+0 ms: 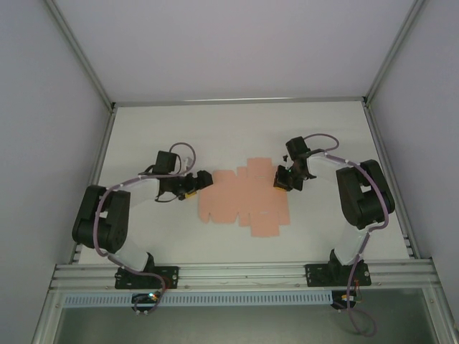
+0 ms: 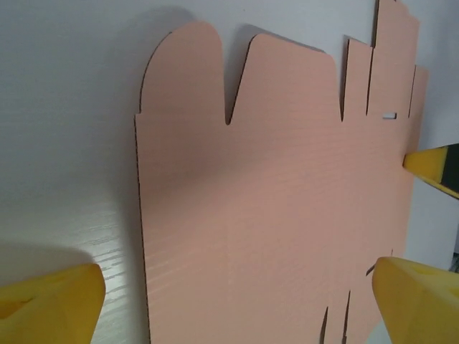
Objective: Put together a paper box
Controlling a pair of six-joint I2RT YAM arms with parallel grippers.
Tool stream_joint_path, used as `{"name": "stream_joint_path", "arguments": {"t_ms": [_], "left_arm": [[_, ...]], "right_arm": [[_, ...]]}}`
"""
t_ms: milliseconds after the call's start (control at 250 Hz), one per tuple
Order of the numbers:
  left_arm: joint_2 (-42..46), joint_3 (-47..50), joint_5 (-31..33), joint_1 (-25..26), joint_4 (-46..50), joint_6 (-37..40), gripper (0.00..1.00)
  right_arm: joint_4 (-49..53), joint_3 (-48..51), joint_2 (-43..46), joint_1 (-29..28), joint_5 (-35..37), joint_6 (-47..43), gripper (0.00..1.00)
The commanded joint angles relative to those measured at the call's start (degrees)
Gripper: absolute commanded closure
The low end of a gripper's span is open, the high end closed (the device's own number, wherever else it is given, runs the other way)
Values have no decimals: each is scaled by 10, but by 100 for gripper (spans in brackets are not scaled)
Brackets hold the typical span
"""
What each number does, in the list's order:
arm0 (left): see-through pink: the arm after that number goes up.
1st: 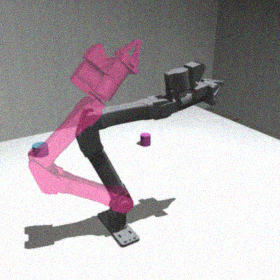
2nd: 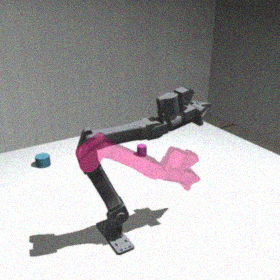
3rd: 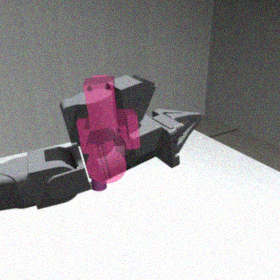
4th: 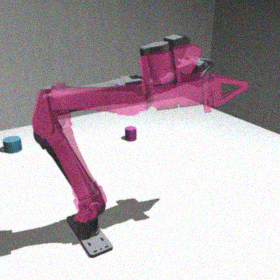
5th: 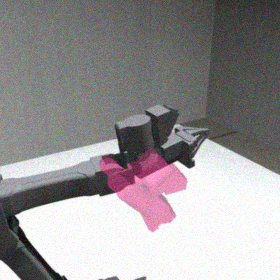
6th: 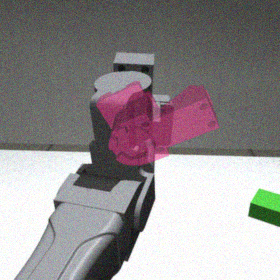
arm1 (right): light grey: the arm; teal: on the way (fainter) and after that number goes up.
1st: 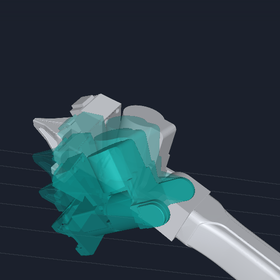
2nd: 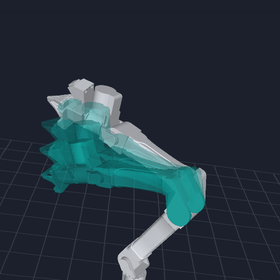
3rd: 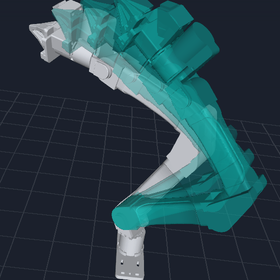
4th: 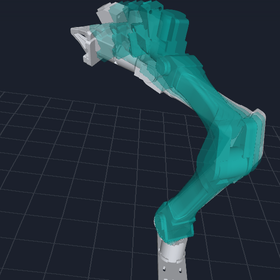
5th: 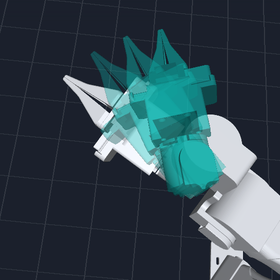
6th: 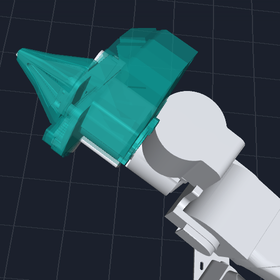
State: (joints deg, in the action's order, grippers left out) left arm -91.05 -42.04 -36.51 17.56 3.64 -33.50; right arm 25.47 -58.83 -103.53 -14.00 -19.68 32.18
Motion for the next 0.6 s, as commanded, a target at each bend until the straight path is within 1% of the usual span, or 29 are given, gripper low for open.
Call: {"name": "stream_joint_path", "arguments": {"t_ms": [0, 144, 208, 260, 343, 387, 463, 515, 579, 595], "left_arm": [[-16, -4, -47, 14, -40, -15, 7], [-35, -1, -66, 26, -70, -24, 10], [-42, 5, -84, 26, -106, -41, 18], [-42, 15, -101, 26, -152, -63, 22], [-34, 35, -126, 26, -234, -102, 38], [-26, 36, -130, 26, -249, -109, 49], [-12, 27, -125, 27, -230, -91, 61], [0, 19, -116, 27, -203, -75, 71], [15, 8, -105, 28, -171, -58, 90], [20, 7, -102, 28, -167, -55, 92]], "right_arm": [[4, 22, -40, 4, 27, 11, 93], [-9, 30, -40, 6, 20, 14, 93], [-15, 35, -40, 8, 13, 13, 93], [-22, 40, -39, 10, 7, 14, 93], [-34, 48, -36, 13, -3, 11, 93], [-42, 53, -30, 15, -5, 7, 93], [-52, 58, -14, 19, -12, -3, 92], [-67, 62, 1, 23, -28, -10, 91], [-86, 67, 24, 30, -53, -17, 89], [-91, 69, 31, 32, -61, -19, 88]]}}
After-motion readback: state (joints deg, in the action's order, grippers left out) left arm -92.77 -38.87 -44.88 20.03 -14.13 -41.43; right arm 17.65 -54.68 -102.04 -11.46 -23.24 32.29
